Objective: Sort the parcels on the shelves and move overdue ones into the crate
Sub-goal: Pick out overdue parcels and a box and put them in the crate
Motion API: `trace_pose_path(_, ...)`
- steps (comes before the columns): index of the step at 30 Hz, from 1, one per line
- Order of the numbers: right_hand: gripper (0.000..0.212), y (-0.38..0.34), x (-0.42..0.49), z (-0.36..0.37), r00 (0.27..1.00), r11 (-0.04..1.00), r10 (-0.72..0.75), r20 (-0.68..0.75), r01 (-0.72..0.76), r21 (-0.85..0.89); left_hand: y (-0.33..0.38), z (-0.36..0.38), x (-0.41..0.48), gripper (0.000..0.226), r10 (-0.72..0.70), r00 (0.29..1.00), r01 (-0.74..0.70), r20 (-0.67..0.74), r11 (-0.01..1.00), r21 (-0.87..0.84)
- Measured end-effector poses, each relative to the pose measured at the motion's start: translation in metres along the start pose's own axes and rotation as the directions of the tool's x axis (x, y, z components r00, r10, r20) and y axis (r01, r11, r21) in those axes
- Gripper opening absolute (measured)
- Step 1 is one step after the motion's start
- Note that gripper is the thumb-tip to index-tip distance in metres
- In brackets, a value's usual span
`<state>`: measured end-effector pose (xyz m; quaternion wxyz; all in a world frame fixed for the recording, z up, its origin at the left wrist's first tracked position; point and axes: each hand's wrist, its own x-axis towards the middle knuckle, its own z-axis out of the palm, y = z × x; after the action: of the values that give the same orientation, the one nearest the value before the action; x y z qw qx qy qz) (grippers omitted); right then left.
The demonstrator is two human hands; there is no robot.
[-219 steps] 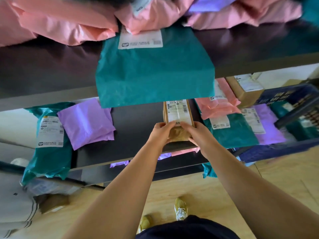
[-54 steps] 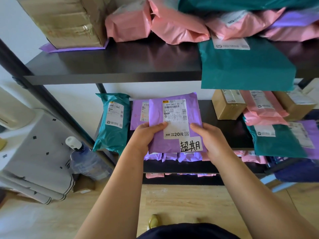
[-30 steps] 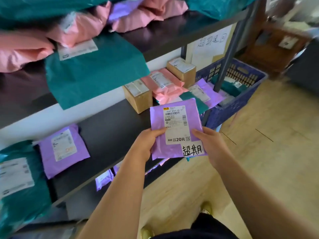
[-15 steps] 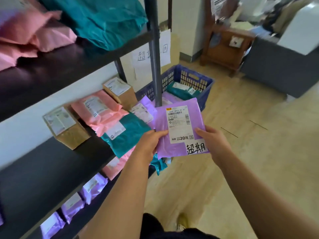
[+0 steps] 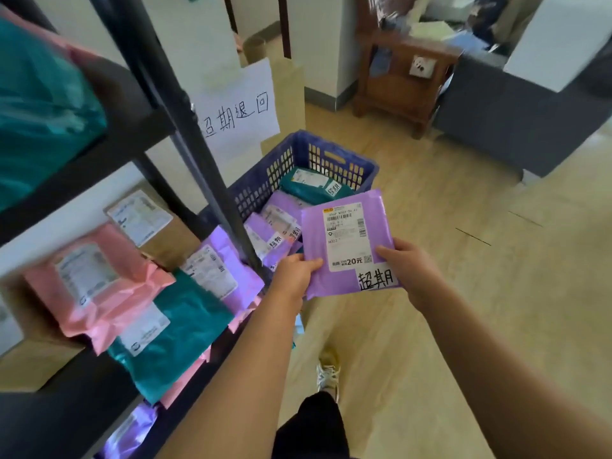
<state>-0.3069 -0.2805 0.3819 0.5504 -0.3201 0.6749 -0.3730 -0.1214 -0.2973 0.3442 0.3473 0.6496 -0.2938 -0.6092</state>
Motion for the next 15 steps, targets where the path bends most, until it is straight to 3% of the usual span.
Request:
trace_pose_path(4,0.031,-0.025,0.06,0.002,0.999,0.994,0.006,0.033,-0.003,-0.109,0.021,0.019,0.049,0.016,-0.014,0.997,0.014,-0.08,1.0,-0.009)
trace_pose_path(8,0.035,-0.046,0.109,0.012,0.999,0.966,0.003,0.036,0.006,-0.258,0.032,0.036,0.087,0.013,-0.055,0.978,0.084,-0.2,0.986,0.143)
trace_pose_path(15,0.036,-0.068,0.196,0.035,0.991,0.923,0.042,0.13,0.011,-0.384,0.047,0.042,0.148,0.035,-0.124,0.932,0.197,-0.342,0.962,0.189)
